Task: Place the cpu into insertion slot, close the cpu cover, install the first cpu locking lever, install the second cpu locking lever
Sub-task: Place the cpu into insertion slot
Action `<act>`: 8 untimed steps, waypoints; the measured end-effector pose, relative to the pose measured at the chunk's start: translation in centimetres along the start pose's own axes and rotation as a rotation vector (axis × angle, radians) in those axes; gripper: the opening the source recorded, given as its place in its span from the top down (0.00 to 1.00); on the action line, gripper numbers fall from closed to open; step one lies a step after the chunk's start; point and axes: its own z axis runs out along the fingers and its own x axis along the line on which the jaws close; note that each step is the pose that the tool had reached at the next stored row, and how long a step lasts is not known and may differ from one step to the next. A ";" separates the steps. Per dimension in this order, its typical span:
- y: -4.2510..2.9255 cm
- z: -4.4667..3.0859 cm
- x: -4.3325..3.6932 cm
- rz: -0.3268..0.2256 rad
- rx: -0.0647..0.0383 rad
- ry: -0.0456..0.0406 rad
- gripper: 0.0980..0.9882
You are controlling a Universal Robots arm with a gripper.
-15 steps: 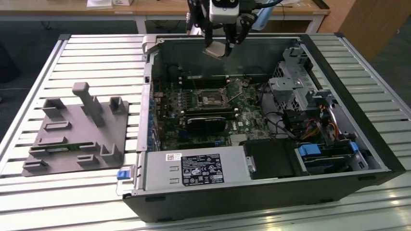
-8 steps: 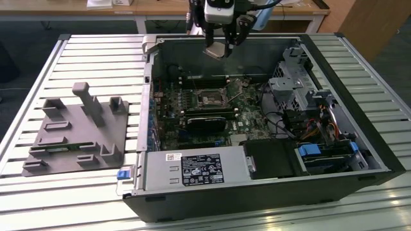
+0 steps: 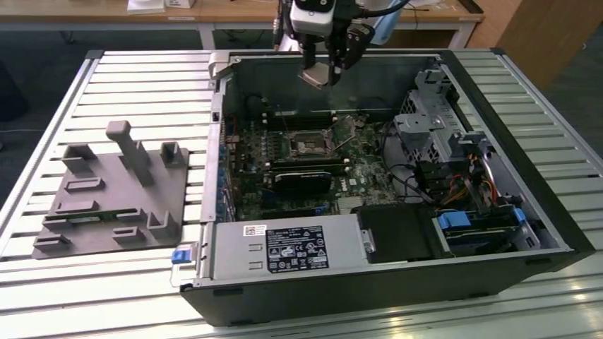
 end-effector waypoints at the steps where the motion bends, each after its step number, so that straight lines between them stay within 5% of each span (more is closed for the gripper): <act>1: 0.00 0.02 0.00 0.014 0.000 -0.0012 0.51; 8: -0.03 0.14 0.01 0.119 -0.002 -0.0104 0.51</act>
